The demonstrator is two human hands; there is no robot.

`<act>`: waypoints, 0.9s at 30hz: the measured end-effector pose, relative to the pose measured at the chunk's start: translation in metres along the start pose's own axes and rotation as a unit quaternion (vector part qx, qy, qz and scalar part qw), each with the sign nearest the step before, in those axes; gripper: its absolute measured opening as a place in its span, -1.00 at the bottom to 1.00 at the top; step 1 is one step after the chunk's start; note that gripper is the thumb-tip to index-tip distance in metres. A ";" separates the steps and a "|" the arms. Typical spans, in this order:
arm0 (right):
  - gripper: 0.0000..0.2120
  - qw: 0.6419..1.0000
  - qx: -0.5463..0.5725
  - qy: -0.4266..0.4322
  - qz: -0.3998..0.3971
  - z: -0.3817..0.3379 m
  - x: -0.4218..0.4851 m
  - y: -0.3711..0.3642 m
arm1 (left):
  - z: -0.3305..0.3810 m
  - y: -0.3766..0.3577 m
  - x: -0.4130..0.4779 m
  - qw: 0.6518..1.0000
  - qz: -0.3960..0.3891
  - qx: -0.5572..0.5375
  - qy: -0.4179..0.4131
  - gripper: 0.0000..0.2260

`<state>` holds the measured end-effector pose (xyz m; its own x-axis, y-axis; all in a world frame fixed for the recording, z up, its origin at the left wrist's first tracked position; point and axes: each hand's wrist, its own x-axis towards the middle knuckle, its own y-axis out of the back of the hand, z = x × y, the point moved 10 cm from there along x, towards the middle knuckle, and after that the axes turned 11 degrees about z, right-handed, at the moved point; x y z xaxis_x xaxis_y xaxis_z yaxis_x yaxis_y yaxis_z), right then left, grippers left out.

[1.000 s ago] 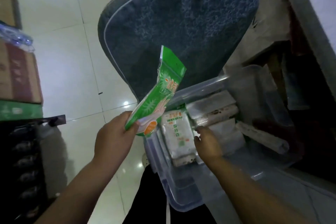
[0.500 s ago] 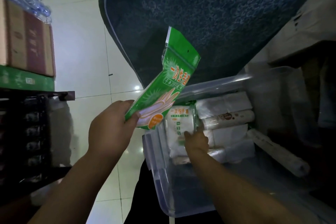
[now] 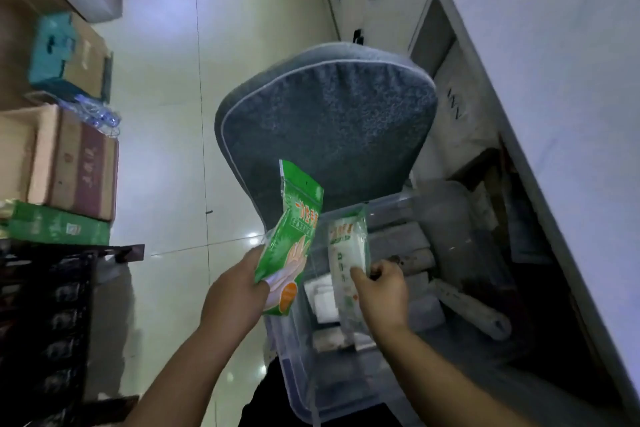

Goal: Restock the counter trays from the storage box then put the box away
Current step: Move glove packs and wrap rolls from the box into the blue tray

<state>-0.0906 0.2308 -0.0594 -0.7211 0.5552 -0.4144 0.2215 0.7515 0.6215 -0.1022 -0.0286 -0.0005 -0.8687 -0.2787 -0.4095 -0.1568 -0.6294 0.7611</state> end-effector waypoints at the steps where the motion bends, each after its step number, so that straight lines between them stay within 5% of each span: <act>1: -0.63 1.000 0.004 0.017 0.012 -0.013 -0.005 0.014 | 0.006 0.001 -0.006 0.999 -0.015 -0.033 0.005 -0.61; 6: -0.68 0.994 0.032 0.081 0.071 -0.075 -0.041 0.068 | 0.041 0.015 -0.033 0.990 -0.030 -0.139 -0.023 -0.55; 13: -0.79 0.951 0.195 0.233 0.052 -0.163 -0.118 0.080 | 0.079 0.042 -0.067 0.941 -0.076 -0.326 -0.047 -0.75; 16: -0.71 0.939 0.248 0.229 0.065 -0.169 -0.149 0.085 | 0.077 0.060 -0.082 0.912 -0.109 -0.392 -0.051 -0.89; 19: -0.69 0.929 0.289 0.222 0.061 -0.169 -0.180 0.083 | 0.071 0.078 -0.091 0.918 -0.108 -0.371 -0.092 -0.55; 22: -0.69 0.929 0.311 0.200 0.032 -0.165 -0.211 0.075 | 0.057 0.095 -0.097 0.927 -0.070 -0.348 -0.124 -0.65; 27: -0.70 0.919 0.277 0.162 0.231 -0.121 -0.235 0.136 | 0.053 0.093 -0.116 0.915 -0.131 -0.342 -0.171 -0.74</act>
<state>0.0299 0.1591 0.2027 -0.6031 0.7932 0.0840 0.7887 0.5773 0.2115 -0.0411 -0.0161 0.1442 -0.9581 0.1155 -0.2622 -0.1509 -0.9813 0.1193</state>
